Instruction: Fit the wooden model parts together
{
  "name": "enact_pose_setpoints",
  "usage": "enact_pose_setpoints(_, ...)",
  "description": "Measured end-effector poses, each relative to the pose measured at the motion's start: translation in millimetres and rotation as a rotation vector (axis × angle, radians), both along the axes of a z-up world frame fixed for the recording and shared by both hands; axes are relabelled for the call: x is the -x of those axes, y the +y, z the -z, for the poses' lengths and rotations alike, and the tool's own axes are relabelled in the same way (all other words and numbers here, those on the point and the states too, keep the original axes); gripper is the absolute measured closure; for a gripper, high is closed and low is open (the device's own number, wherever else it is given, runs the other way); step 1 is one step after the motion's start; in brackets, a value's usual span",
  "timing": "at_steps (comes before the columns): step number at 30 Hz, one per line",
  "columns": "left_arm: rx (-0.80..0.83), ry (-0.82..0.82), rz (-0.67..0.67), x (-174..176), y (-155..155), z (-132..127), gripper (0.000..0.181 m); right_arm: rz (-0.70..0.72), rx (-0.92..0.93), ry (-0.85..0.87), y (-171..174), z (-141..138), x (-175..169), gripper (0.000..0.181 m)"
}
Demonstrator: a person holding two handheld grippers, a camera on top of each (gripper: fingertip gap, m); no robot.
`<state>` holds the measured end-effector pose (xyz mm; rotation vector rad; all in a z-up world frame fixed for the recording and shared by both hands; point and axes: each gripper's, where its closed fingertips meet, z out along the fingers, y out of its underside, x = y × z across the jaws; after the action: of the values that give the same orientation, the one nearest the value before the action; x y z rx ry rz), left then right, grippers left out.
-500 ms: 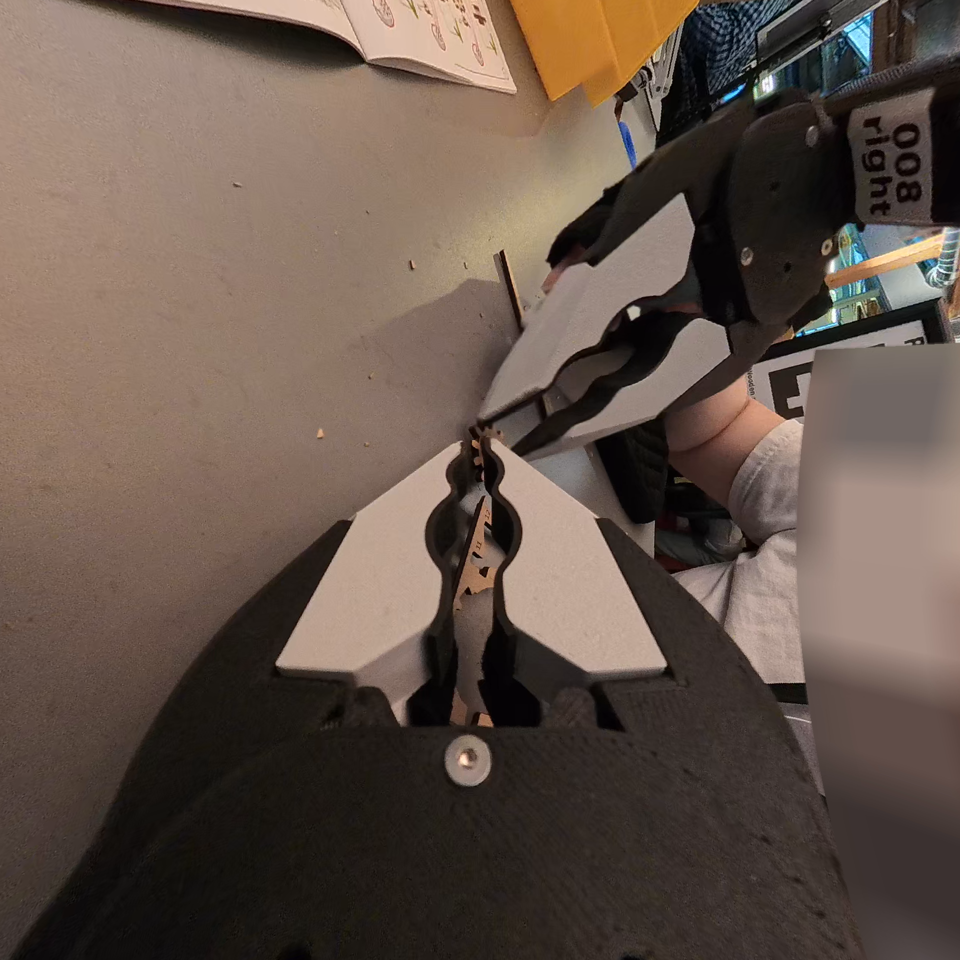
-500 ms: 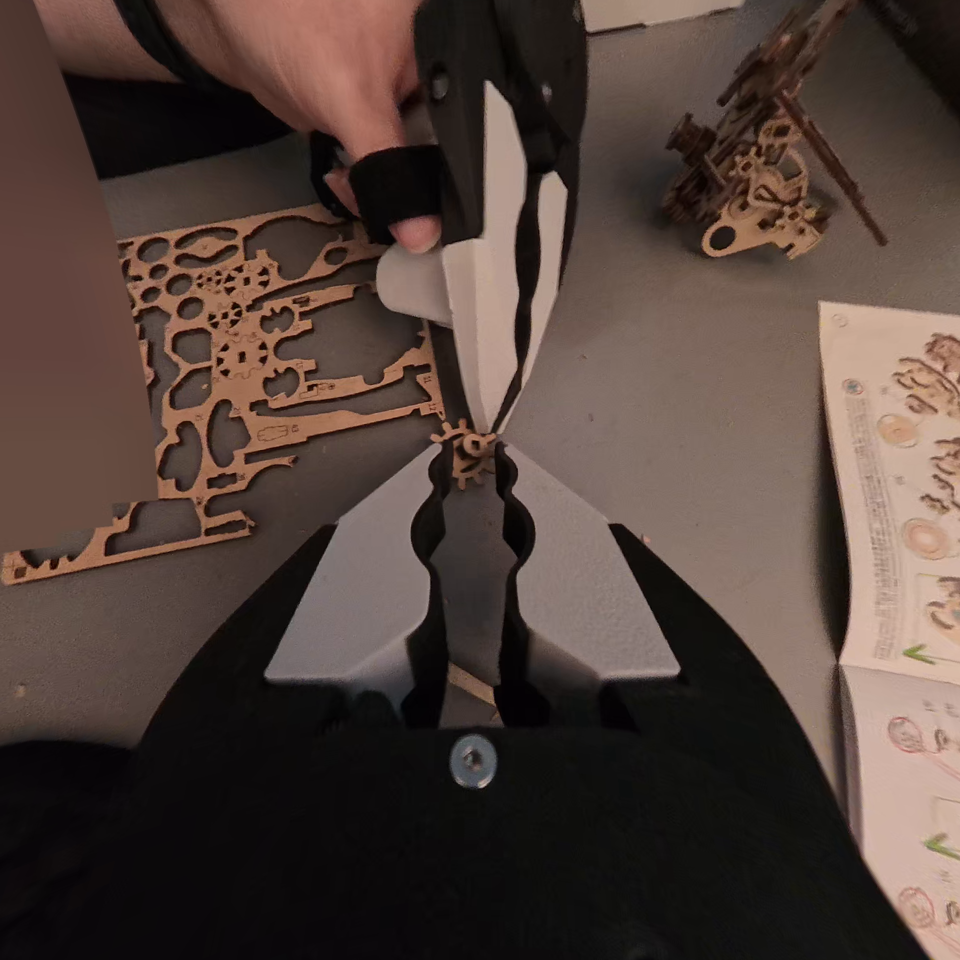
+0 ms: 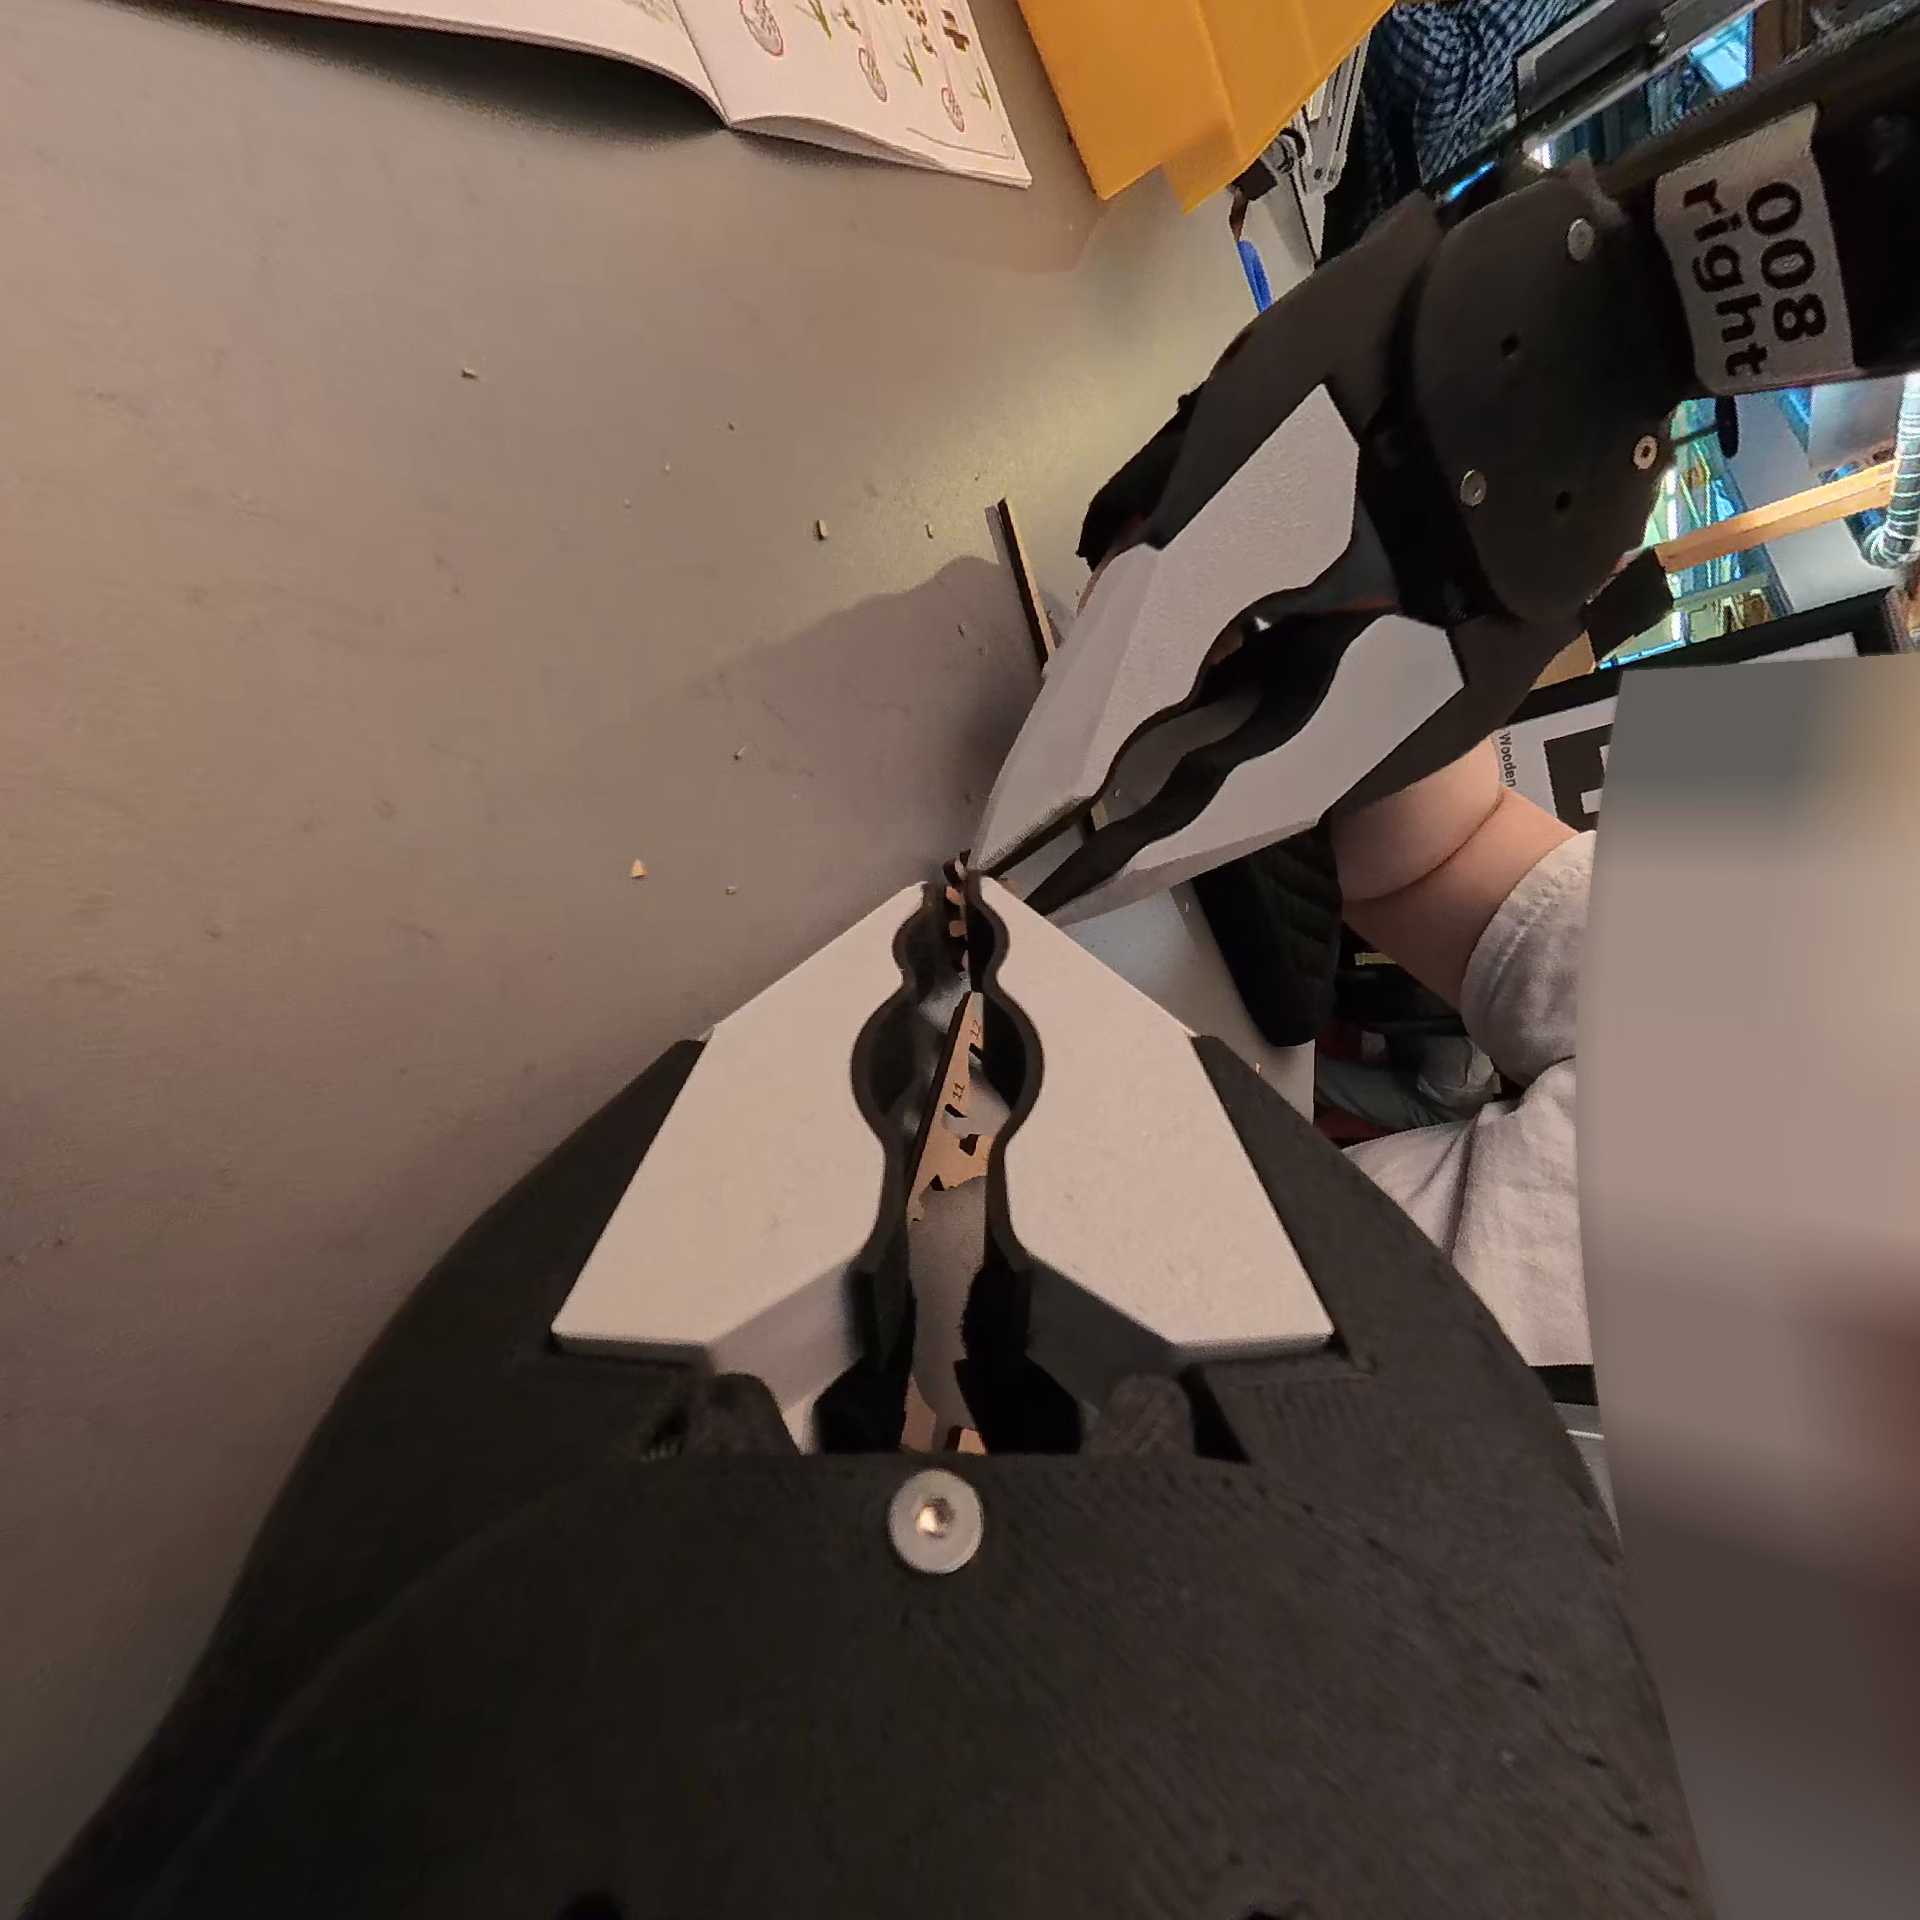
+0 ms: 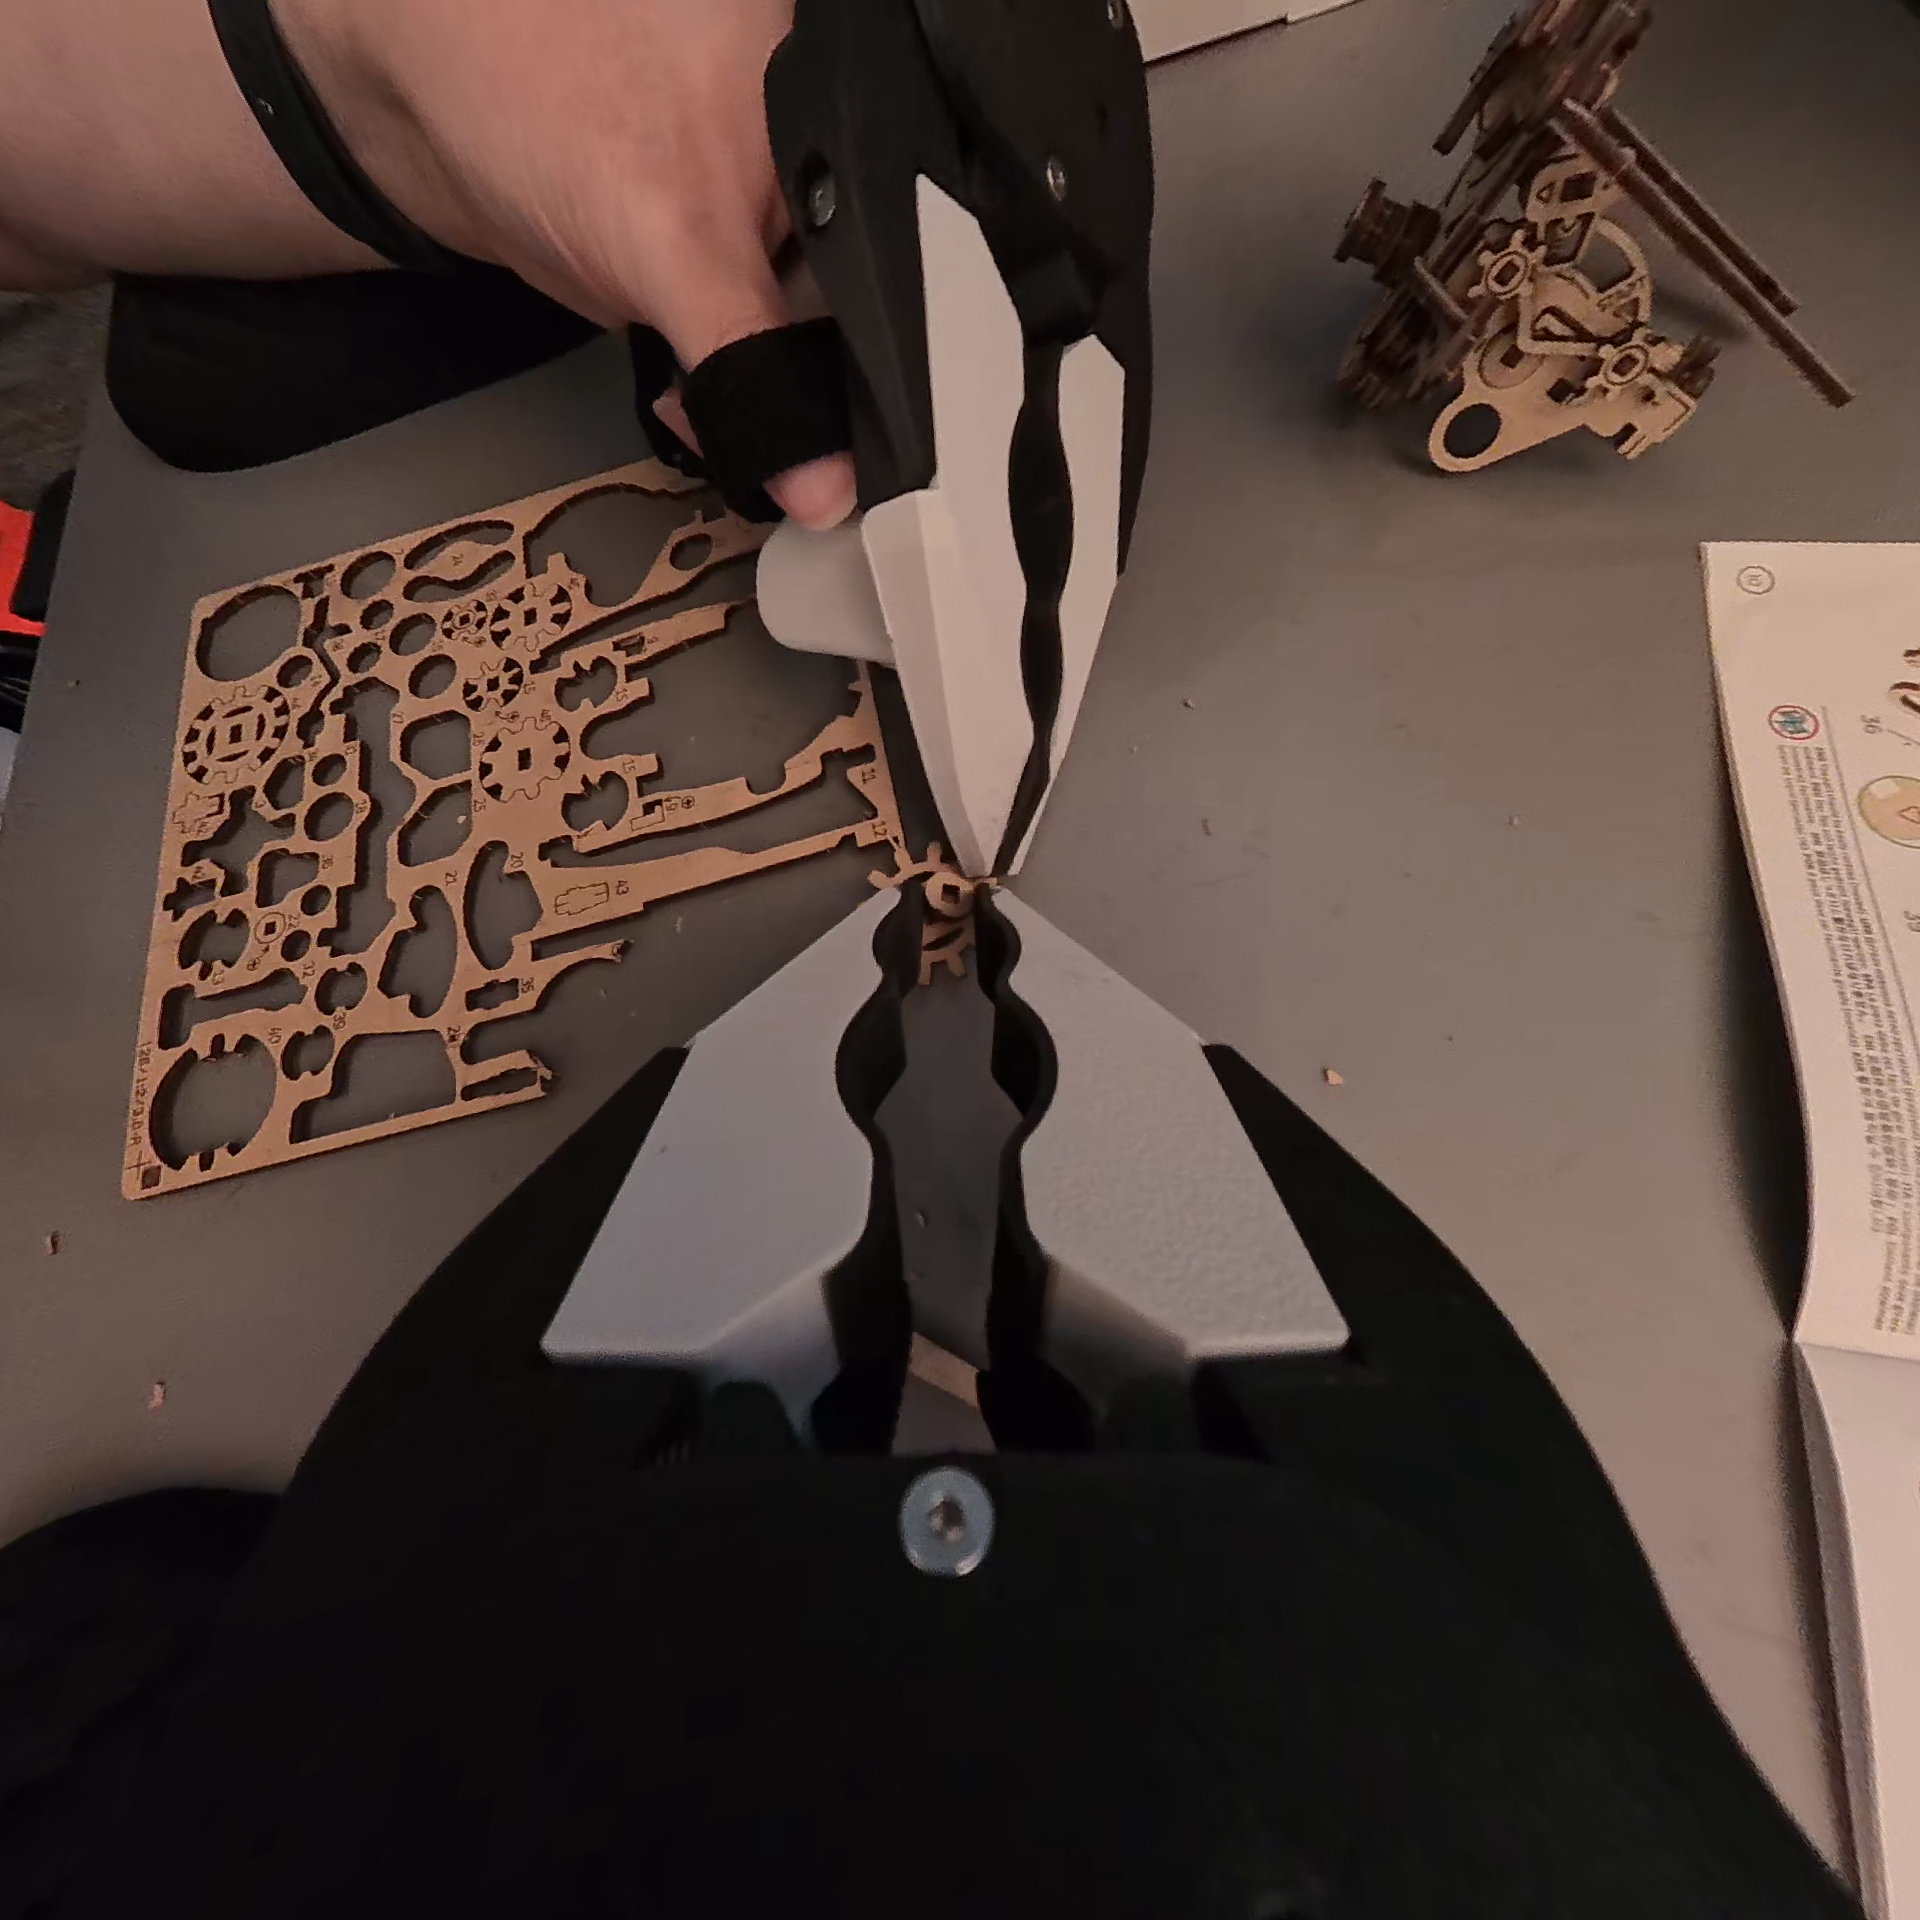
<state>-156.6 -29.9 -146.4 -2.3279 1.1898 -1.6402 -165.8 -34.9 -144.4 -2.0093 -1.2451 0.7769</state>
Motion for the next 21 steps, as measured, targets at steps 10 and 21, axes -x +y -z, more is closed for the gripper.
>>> enact_pose_setpoints(10, 0.036, -0.012, 0.017, 5, -2, -5, 0.162, -0.177, -0.268, 0.005, -7, -11, 2, 0.173)
enact_pose_setpoints(21, 0.084, -0.016, 0.027, 7, -2, -6, 0.162, -0.308, -0.282, 0.016, -4, -6, 4, 0.173)
